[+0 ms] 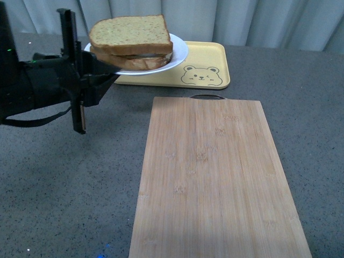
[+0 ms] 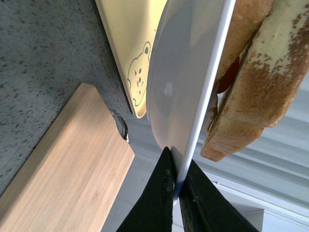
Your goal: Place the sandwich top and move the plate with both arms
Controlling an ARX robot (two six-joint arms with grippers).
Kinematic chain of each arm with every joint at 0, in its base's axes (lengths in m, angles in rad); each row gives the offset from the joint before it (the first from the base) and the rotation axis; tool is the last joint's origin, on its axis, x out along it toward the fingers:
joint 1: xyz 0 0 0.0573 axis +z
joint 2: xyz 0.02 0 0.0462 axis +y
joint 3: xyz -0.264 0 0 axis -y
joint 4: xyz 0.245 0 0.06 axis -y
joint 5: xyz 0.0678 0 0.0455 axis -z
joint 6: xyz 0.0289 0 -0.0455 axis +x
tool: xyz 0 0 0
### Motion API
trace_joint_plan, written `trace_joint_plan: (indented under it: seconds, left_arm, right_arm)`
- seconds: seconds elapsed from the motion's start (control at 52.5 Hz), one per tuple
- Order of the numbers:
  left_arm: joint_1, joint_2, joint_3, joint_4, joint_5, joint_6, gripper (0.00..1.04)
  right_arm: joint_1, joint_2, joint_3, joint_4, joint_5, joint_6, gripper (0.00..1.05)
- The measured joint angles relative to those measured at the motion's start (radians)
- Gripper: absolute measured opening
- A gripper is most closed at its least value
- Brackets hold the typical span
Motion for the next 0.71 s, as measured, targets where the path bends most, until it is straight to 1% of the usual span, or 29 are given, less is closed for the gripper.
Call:
trace_joint_plan:
  seconds: [0.095, 0.191, 0.343, 0.553, 0.705]
  left_arm:
    - [-0.019, 0.043, 0.091, -0.064, 0.003, 0.020, 0.04]
    - [-0.043, 0.109, 0.246, -0.180, 0.017, 0.057, 0.04]
    - [-0.064, 0.190, 0.449, -0.286, 0.008, 0.086, 0.04]
    - [-0.075, 0.274, 0.600, -0.374, -0.013, 0.092, 0.04]
    - [-0.081, 0.297, 0.628, -0.401, -0.018, 0.096, 0.04]
  right_arm:
    - [0.000, 0.000, 0.000, 0.000, 0.000, 0.000, 0.95]
    - [0.000, 0.000, 0.000, 0.000, 0.000, 0.000, 0.95]
    - [0.000, 0.000, 0.000, 0.000, 0.000, 0.000, 0.95]
    - [0.000, 0.000, 0.000, 0.000, 0.000, 0.000, 0.95]
    - [0.000, 0.000, 0.000, 0.000, 0.000, 0.000, 0.95]
